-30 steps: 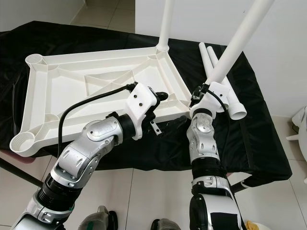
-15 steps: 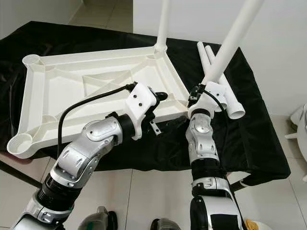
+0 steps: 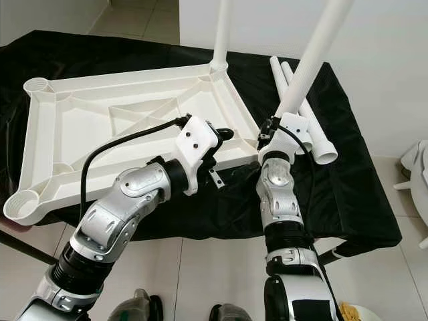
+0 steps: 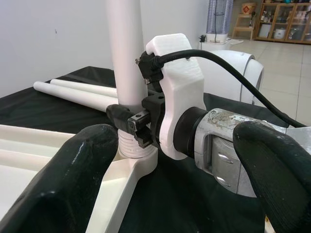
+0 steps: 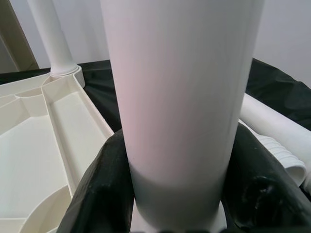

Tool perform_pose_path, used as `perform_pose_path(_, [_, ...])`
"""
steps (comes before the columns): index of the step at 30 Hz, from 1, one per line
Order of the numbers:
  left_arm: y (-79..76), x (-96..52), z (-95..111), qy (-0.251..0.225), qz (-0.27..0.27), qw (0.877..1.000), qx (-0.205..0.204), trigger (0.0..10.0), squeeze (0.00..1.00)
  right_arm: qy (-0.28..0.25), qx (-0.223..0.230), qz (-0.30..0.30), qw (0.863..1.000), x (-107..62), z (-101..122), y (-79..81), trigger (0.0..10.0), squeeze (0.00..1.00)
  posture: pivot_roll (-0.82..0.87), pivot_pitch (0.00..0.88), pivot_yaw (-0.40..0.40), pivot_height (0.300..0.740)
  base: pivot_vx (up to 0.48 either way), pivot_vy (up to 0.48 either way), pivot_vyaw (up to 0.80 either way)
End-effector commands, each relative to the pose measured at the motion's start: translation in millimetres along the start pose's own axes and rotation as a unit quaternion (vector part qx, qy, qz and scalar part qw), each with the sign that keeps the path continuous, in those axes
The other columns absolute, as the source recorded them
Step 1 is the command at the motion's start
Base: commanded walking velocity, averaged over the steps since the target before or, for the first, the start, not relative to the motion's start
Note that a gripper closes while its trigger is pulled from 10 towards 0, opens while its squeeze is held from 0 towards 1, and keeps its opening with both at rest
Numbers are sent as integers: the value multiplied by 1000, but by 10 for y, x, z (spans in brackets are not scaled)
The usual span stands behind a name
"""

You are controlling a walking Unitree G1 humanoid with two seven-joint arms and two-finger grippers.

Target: Building children table

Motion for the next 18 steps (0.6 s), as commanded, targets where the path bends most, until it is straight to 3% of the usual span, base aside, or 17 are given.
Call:
perform_pose_path(1, [8, -2, 39, -5, 3, 1000, 4, 10000, 0, 102, -8, -63, 993, -179, -527, -339, 10000, 0, 27, 124, -9, 740, 0, 0, 0])
perform_pose_path(5, [11, -2, 39, -5, 3, 1000, 4, 10000, 0, 48, 17, -48, 998, -139, -293, -254, 10000, 0, 27, 122, -6, 740, 0, 0, 0])
perform_pose_path(9, [11, 1, 39, -6, 2, 1000, 4, 10000, 0, 21, 8, -36, 999, -106, -138, -173, 10000, 0, 26, 122, -6, 740, 0, 0, 0])
perform_pose_path(18, [9, 1, 44, -6, 3, 1000, 3, 10000, 0, 35, -2, -41, 999, -115, -202, -188, 10000, 0, 31, 125, -9, 740, 0, 0, 0])
Point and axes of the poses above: a point about 5 cm out from each wrist's last joint towards the gripper, its own x axis pointing out of the wrist towards the gripper, its own z axis along the axis of the wrist's last joint, y = z × x, the point moved 3 cm from there along x, pointing out of the wrist towards the gripper, and after that the axes turned 11 degrees about x, right-handed, at the moved point
